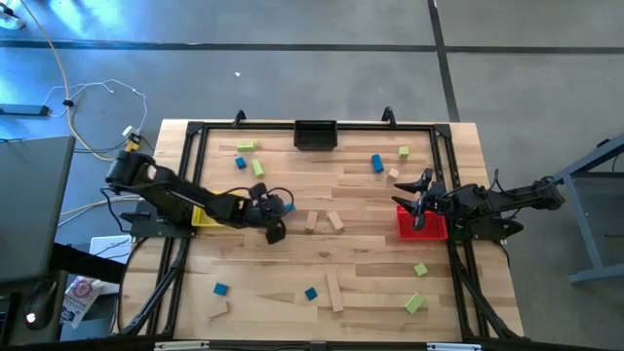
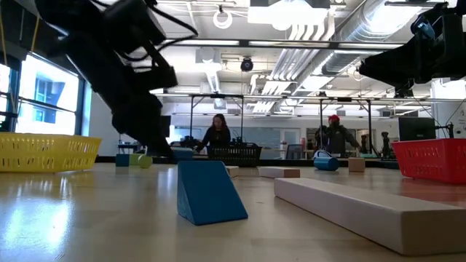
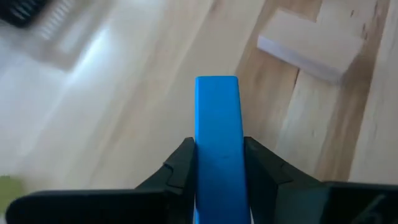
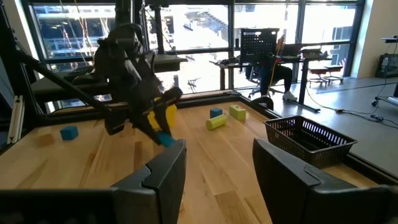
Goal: Sort & place blocks by color
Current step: Put the blue block into the yellow bin
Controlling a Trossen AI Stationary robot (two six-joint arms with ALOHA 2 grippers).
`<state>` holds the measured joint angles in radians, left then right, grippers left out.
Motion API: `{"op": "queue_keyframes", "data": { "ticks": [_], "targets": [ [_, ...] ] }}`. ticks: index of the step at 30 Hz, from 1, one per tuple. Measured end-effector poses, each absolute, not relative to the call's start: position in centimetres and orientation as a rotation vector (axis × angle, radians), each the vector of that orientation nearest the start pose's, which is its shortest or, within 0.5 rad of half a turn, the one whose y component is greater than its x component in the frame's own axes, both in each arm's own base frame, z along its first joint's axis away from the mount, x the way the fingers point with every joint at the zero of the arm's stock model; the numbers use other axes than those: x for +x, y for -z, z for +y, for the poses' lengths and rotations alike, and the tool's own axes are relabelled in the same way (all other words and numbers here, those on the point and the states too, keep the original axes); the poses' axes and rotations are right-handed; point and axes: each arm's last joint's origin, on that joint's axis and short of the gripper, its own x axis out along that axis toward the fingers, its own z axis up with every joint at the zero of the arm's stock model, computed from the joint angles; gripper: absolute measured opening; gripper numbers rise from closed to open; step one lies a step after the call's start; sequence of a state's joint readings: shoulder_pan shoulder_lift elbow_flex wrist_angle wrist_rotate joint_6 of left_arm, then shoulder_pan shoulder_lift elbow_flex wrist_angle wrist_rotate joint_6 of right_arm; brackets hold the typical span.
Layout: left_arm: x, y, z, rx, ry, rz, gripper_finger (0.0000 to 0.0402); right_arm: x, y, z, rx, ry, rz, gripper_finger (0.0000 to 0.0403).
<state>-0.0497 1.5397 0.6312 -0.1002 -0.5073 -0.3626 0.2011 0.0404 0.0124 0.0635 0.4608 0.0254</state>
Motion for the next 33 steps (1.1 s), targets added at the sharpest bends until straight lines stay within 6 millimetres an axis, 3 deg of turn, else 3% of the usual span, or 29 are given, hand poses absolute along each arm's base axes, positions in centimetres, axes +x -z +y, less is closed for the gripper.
{"op": "queue_keyframes", "data": {
  "ticks": [8,16,24,33],
  "targets": [
    [22.4,-17.1,-0.4,-0.02,-0.595,0.929,0.0073,9.7,-17.1,0.7,0.037,0.259,-0.038,0.0172],
    [17.5,-19.5,-1.1,-0.134,-0.682,1.01,0.0075,9.7,-17.1,0.7,0.037,0.259,-0.038,0.0172],
    [14.6,-20.8,-1.8,-0.258,-0.655,1.031,0.0077,9.7,-17.1,0.7,0.037,0.259,-0.038,0.0172],
    [12.8,-20.4,-1.8,-0.347,-0.716,1.21,0.0078,9.7,-17.1,0.7,0.037,0.259,-0.038,0.0172]
  ]
}}
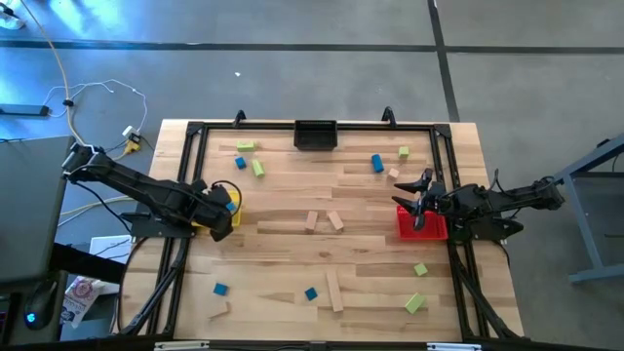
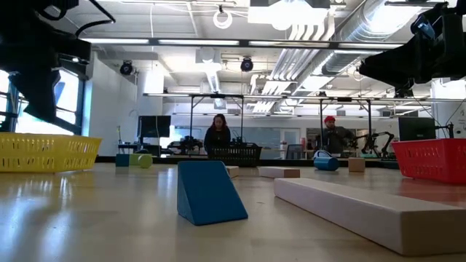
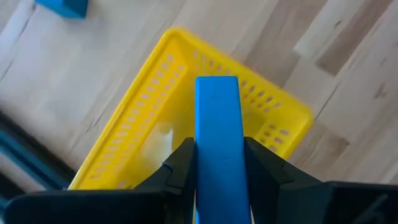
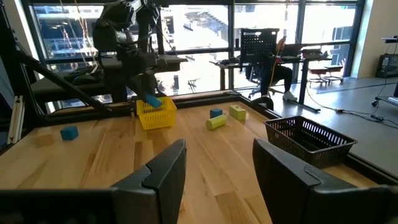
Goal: Sort & place blocks by color
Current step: Put the blue block into the yellow bin
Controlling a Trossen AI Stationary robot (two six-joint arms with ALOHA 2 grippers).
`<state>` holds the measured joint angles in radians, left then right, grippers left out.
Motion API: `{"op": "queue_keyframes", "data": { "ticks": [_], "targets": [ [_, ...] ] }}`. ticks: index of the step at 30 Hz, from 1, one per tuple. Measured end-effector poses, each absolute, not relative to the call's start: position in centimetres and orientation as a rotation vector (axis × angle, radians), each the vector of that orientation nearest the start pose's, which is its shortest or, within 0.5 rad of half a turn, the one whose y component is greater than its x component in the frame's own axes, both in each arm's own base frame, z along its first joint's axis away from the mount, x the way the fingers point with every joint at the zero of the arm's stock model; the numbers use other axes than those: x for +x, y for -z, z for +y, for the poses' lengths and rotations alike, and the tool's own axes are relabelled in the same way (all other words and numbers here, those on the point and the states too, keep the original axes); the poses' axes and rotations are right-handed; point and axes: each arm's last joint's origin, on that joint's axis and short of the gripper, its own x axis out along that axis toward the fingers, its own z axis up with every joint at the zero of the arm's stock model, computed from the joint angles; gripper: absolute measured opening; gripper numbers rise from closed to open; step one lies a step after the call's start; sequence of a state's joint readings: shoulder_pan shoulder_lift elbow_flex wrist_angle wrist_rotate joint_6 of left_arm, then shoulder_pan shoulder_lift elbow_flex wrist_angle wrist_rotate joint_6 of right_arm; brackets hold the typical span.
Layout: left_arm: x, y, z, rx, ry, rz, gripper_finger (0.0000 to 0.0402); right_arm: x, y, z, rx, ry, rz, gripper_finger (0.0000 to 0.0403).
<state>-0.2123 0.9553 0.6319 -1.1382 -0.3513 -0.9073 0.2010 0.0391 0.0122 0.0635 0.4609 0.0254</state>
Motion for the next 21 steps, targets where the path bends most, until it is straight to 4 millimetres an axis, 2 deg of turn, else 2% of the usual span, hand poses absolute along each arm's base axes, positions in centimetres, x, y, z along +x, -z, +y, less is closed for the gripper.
{"op": "queue_keyframes", "data": {
  "ticks": [7,17,21],
  "targets": [
    [13.1,-19.9,-1.6,-0.353,-0.737,1.275,0.0085,9.7,-17.1,0.7,0.037,0.259,-0.038,0.0172],
    [13.7,-19.2,-0.9,-0.379,-0.752,1.358,0.0131,9.7,-17.1,0.7,0.038,0.259,-0.038,0.0172],
    [13.8,-19.2,-0.8,-0.385,-0.752,1.359,0.0149,9.7,-17.1,0.7,0.158,0.252,-0.054,0.0172]
  ]
}}
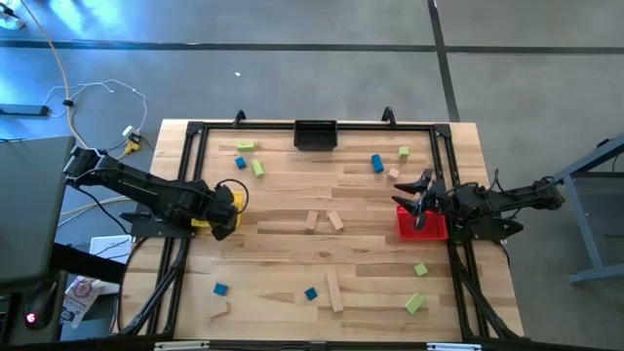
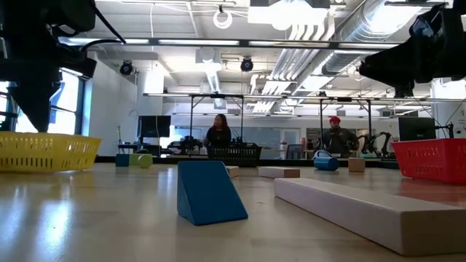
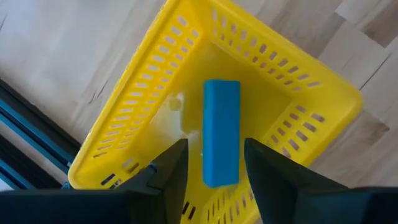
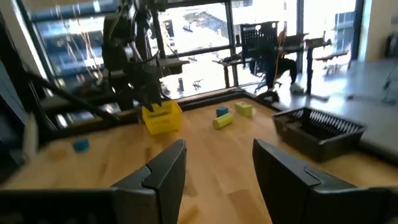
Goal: Sort & place blocks by color
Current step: Put the blue block into the yellow bin, then put the light brown block into the red bin
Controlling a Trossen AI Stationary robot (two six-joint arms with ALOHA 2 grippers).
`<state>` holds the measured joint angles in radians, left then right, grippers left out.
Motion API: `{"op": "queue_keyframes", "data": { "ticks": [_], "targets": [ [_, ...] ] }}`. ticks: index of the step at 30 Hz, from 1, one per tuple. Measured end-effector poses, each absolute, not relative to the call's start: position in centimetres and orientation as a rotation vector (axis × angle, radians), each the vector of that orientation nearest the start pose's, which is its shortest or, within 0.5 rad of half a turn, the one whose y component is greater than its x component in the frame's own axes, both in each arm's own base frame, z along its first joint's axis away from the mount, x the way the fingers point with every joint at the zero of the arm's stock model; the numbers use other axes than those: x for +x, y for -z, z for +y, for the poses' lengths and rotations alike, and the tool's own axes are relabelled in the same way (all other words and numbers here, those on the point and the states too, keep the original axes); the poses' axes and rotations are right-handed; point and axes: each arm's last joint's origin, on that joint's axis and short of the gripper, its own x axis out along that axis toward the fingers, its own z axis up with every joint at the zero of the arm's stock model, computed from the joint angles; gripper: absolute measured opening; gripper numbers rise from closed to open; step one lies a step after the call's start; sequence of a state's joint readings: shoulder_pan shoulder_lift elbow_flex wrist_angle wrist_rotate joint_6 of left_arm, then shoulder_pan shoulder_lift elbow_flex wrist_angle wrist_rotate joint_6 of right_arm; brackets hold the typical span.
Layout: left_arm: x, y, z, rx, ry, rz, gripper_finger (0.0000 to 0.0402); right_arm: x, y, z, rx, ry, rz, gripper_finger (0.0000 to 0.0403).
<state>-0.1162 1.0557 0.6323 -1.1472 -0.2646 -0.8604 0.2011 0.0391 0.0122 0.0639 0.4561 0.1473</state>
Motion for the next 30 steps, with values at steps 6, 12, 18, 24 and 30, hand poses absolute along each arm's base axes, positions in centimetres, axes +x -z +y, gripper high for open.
{"op": "queue_keyframes", "data": {
  "ticks": [6,12,18,24,30],
  "targets": [
    [13.9,-19.2,-0.8,-0.386,-0.751,1.347,0.0174,9.7,-17.1,0.7,0.45,0.24,-0.09,0.0172],
    [13.9,-19.2,-0.8,-0.386,-0.751,1.342,0.0177,9.7,-17.1,0.6,0.437,0.285,-0.106,0.0172],
    [13.7,-19.5,-0.8,-0.363,-0.724,1.32,0.0171,9.5,-18.1,0.3,0.443,0.347,-0.21,0.0172],
    [13.5,-20.0,-0.7,-0.356,-0.707,1.259,0.017,9.0,-19.9,0.2,0.386,0.346,-0.378,0.0172],
    [14.0,-20.7,-0.6,-0.335,-0.695,1.124,0.017,8.5,-21.1,0.1,0.325,0.358,-0.487,0.0172]
  ]
}}
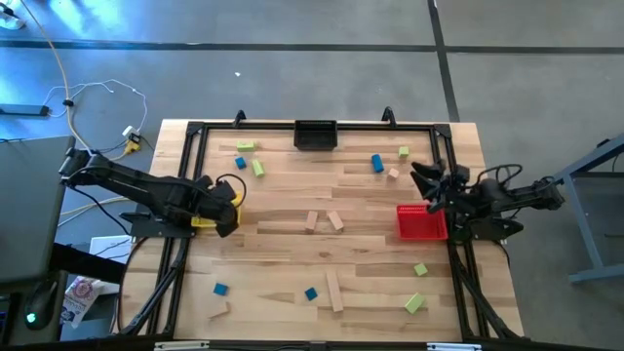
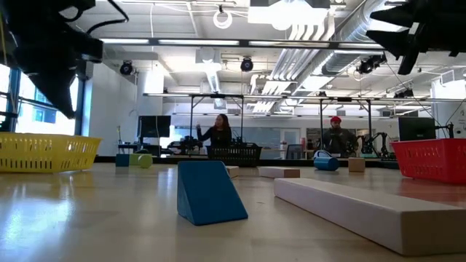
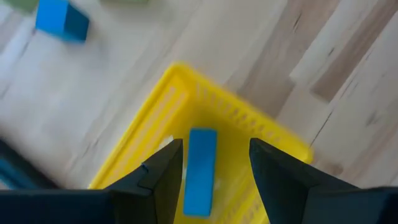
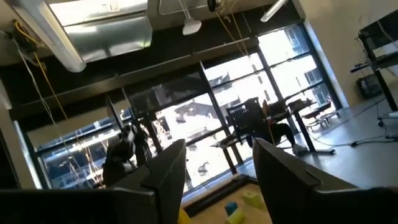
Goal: Sort & place blocks by color
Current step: Put the light brown block into the red bin
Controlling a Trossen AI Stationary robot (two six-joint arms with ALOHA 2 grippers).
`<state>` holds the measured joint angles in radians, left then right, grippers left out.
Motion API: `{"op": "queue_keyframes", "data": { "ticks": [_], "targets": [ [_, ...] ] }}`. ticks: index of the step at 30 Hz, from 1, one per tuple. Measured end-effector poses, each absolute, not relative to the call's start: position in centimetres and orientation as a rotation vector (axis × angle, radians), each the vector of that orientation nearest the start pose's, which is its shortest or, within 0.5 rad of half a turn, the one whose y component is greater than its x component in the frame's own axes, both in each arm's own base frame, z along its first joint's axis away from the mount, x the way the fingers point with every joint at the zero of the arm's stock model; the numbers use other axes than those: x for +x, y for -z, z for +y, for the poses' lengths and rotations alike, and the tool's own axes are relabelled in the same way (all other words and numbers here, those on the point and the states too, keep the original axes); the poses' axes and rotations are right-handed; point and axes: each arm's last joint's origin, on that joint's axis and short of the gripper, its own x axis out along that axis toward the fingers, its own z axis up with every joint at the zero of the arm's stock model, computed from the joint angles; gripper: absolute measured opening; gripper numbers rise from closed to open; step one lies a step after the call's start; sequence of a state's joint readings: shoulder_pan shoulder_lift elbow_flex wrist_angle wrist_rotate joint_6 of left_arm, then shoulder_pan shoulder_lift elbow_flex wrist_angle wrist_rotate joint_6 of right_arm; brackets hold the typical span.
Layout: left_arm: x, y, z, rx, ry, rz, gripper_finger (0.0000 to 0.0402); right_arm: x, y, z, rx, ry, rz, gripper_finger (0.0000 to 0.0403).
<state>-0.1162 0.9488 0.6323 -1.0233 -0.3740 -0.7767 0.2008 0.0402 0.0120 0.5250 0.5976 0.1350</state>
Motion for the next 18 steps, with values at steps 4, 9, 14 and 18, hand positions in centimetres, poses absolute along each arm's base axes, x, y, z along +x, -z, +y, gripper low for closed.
{"op": "queue_keyframes", "data": {
  "ticks": [4,9,14,18],
  "targets": [
    [14.9,-21.1,-0.5,-0.313,-0.676,1.001,0.017,8.3,-21.6,0.0,0.316,0.358,-0.515,0.0172],
    [16.5,-21.9,-0.6,-0.272,-0.619,0.839,0.017,8.5,-23.4,0.2,0.28,0.32,-0.495,0.0172],
    [17.8,-22.9,-0.6,-0.224,-0.572,0.696,0.017,10.1,-24.5,0.5,0.251,0.321,-0.384,0.0172],
    [18.4,-23.5,-0.7,-0.204,-0.546,0.623,0.017,12.1,-24.8,1.0,0.272,0.3,-0.29,0.0172]
  ]
}}
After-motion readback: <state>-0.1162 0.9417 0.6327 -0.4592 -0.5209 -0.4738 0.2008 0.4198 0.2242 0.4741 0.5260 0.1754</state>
